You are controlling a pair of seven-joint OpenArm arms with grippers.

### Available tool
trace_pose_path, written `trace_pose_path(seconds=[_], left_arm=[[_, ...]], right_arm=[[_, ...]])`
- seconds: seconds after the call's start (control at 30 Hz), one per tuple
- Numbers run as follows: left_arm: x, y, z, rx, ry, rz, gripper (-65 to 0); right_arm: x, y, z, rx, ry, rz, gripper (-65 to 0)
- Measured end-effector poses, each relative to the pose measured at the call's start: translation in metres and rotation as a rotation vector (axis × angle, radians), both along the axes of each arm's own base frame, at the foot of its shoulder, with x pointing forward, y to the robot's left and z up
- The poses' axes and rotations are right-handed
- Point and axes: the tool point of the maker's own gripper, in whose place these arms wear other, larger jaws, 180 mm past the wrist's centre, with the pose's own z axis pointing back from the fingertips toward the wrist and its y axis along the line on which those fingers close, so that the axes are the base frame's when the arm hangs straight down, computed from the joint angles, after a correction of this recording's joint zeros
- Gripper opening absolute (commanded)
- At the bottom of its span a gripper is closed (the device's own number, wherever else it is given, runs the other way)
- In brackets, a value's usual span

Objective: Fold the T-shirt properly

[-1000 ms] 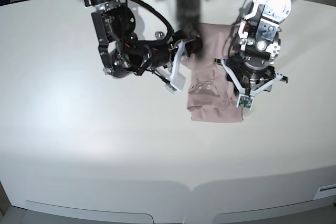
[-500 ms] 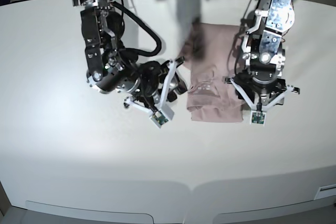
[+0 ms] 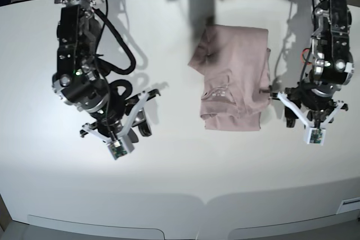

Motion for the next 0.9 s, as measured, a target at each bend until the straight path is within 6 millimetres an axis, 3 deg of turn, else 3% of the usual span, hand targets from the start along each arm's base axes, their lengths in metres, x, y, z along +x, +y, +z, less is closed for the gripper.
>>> trace_pose_path(seconds=[0.3, 0.53, 0.73, 0.9], left_arm=[[-0.046, 0.024, 0.017, 0.031, -0.009, -0.022, -40.1], [-0.089, 0.051, 0.018, 0.074, 0.033, 0.046, -40.1], [-0.119, 0.078, 0.009, 0.095, 0.094, 0.121, -40.1], [-0.134, 0.065, -0.002, 0.032, 0.137, 0.078, -40.1]], right_arm=[[-0.007, -0.060, 0.012, 0.107, 0.036, -0.078, -45.9], [-0.047, -0.106, -0.011, 0.211, 0.152, -0.208, -45.9], [-0.084, -0.140, -0.016, 0.262, 0.217, -0.293, -45.9], [-0.103, -0.168, 0.001, 0.258, 0.184, -0.361, -45.9]])
